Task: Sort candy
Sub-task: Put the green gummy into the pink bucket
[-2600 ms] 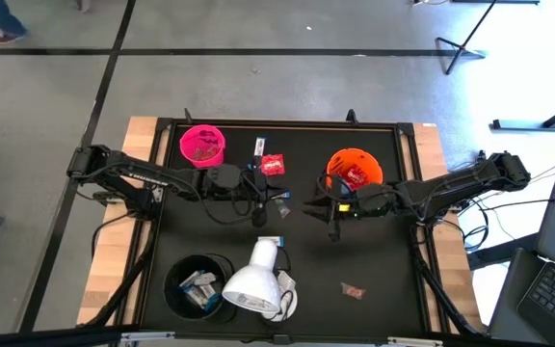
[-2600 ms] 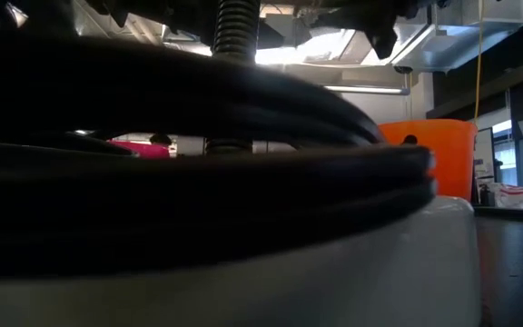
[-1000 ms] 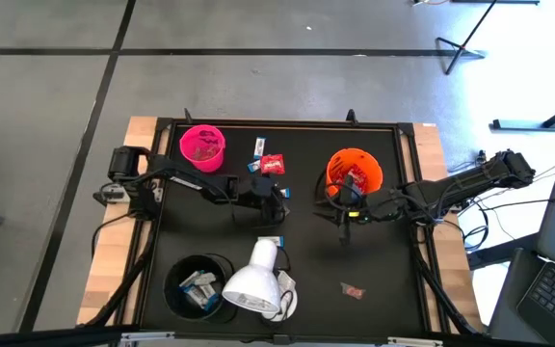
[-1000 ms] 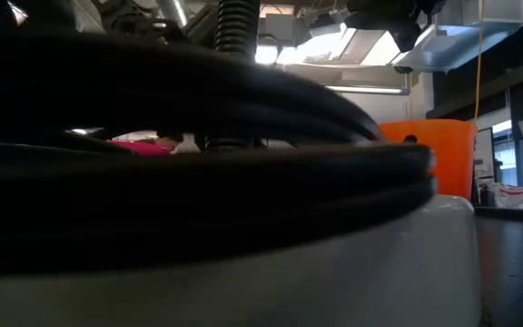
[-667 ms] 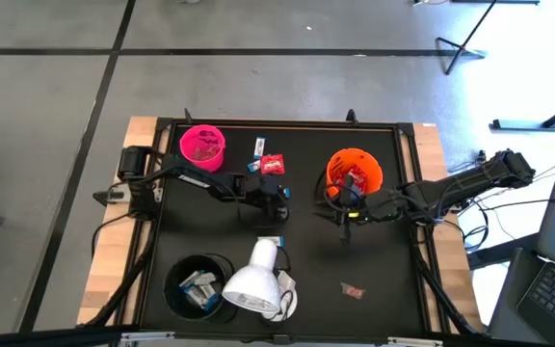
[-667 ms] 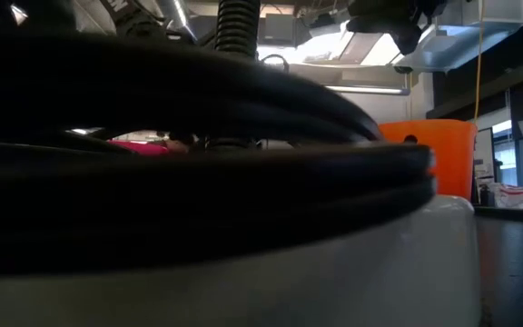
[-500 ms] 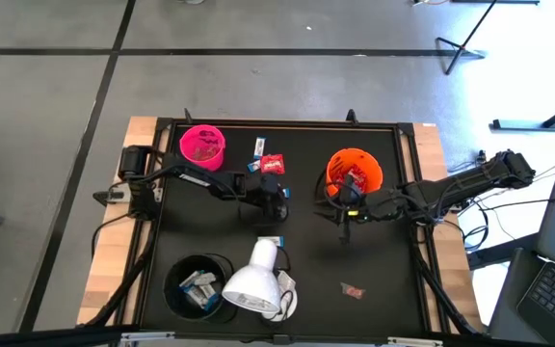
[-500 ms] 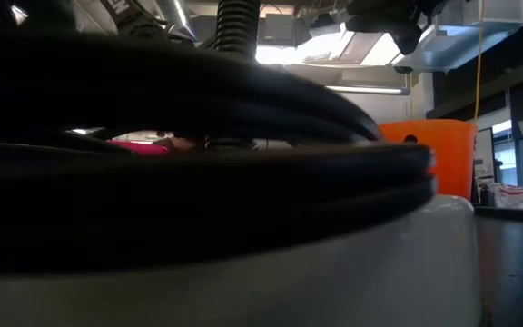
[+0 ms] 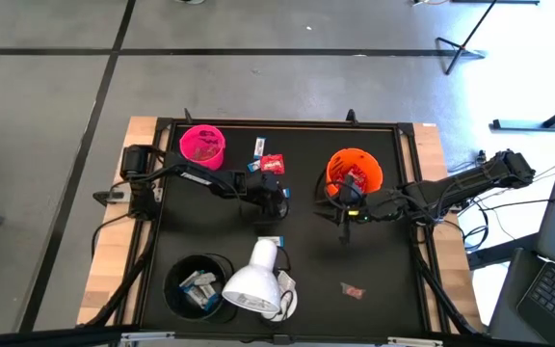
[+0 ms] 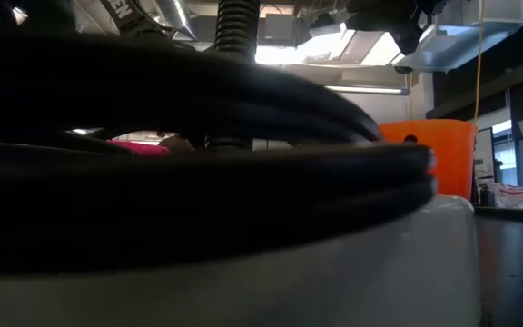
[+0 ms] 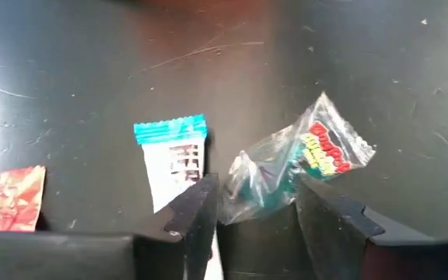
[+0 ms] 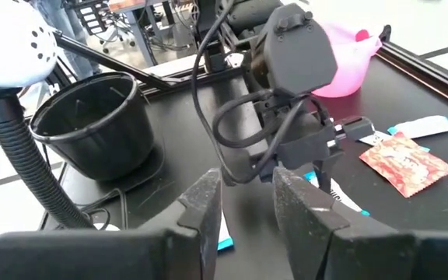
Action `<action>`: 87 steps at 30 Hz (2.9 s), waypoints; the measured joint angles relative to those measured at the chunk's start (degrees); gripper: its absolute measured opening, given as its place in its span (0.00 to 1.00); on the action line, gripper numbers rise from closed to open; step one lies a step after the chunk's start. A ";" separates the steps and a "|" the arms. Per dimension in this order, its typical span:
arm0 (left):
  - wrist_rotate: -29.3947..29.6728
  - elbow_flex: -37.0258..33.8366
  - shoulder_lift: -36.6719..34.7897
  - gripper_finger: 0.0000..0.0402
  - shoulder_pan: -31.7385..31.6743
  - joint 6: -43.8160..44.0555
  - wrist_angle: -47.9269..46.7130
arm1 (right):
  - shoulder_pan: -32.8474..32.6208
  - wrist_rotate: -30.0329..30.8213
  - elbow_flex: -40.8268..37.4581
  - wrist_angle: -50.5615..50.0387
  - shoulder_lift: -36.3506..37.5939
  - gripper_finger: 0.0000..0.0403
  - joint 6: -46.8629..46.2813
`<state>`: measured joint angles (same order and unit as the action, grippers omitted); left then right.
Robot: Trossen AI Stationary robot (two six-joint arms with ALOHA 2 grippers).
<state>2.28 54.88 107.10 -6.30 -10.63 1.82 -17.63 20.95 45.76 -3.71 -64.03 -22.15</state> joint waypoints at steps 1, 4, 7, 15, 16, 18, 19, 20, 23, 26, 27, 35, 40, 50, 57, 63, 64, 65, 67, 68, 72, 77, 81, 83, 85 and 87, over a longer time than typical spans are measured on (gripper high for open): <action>-0.05 -0.01 0.26 0.39 0.04 0.00 0.21 | 0.00 0.02 0.00 -0.04 0.00 0.29 -0.13; -0.11 -0.01 0.44 0.33 0.15 0.00 0.14 | 0.00 0.00 0.00 -0.10 0.00 0.29 -0.13; -0.10 -0.01 0.44 0.24 0.08 -0.02 0.17 | 0.00 -0.17 0.00 -0.42 0.00 0.29 -0.07; -0.13 -0.01 0.14 0.02 0.13 1.33 0.35 | 0.00 -0.42 0.00 -0.72 0.00 0.29 0.06; -0.07 -0.01 -0.05 0.01 0.13 1.33 0.20 | 0.00 -0.42 0.00 -0.74 0.00 0.29 0.06; 0.06 -0.05 -1.08 0.00 0.36 1.42 -0.05 | 0.00 -0.42 0.00 -0.74 0.00 0.29 0.06; 0.15 -0.08 -1.95 0.00 0.48 1.46 -0.12 | 0.00 -0.42 0.00 -0.76 0.00 0.29 0.05; 0.17 -0.08 -2.90 0.00 0.69 1.47 0.04 | 0.00 -0.42 0.01 -0.74 0.00 0.29 0.03; 1.25 -0.06 -6.74 0.00 1.33 1.46 -0.04 | 0.00 -0.42 0.02 -0.74 0.00 0.29 0.02; 4.06 -0.06 -11.60 0.00 2.17 1.29 -1.35 | -0.02 -0.42 0.02 -0.73 0.00 0.29 0.00; 5.20 -0.06 -13.32 0.00 2.43 1.18 -1.88 | -0.02 -0.42 0.02 -0.74 0.00 0.29 -0.02; 18.63 -0.06 -28.70 0.00 3.03 0.95 -13.35 | -0.02 -0.39 0.07 -0.71 0.00 0.29 -0.44; 23.10 -0.06 -37.50 0.00 -0.31 1.13 -23.40 | -0.02 -0.41 0.07 -0.70 0.00 0.29 -0.55; 16.42 -0.06 -47.00 0.00 -14.89 4.28 -32.36 | -0.02 -0.39 0.07 -0.69 0.00 0.29 -0.55; 12.52 -1.04 -47.18 0.00 -22.67 5.71 -33.38 | -0.02 -0.50 0.07 -0.71 0.00 0.29 -0.55; 7.85 -6.08 -48.98 0.00 -27.87 7.56 -31.05 | -0.02 -0.55 0.07 -0.85 0.00 0.29 -0.31; 7.49 -7.08 -49.33 0.00 -28.42 7.66 -29.88 | -0.02 -0.56 0.07 -0.98 0.00 0.29 -0.32; 7.25 -8.01 -49.55 0.00 -28.88 7.98 -28.65 | -0.02 -0.56 0.07 -1.13 0.00 0.29 -0.33; 7.01 -9.36 -49.80 0.00 -29.68 8.93 -26.42 | -0.02 -0.57 0.06 -1.32 0.00 0.29 -0.40; 6.96 -9.71 -49.88 0.00 -30.07 9.07 -25.68 | -0.02 -0.57 0.04 -1.30 0.00 0.29 -0.44; 7.04 -10.62 -49.89 0.00 -31.62 8.79 -25.58 | 0.02 -0.02 0.04 -1.24 -0.02 0.29 -0.54; 7.01 -11.54 -49.89 0.00 -33.47 8.76 -25.64 | 0.02 0.02 0.04 -1.01 -0.02 0.29 -0.93; 5.41 -12.05 -50.68 0.00 -34.75 8.76 -24.79 | 0.02 0.02 0.04 -1.15 -0.02 0.29 -1.64; 3.55 -12.25 -51.05 0.00 -35.08 8.78 -23.27 | 0.02 0.02 0.04 -1.19 -0.02 0.29 -1.64; 3.01 -12.32 -51.39 0.00 -35.19 8.85 -22.62 | 0.02 0.15 0.04 -1.17 -0.02 0.29 -1.64; 2.87 -12.32 -51.81 0.00 -35.47 8.87 -22.58 | 0.02 0.52 0.04 -1.17 -0.02 0.29 -1.64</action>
<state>5.15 42.57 55.30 -41.77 -1.77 -20.75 -17.61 21.47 45.80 -4.89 -64.05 -23.79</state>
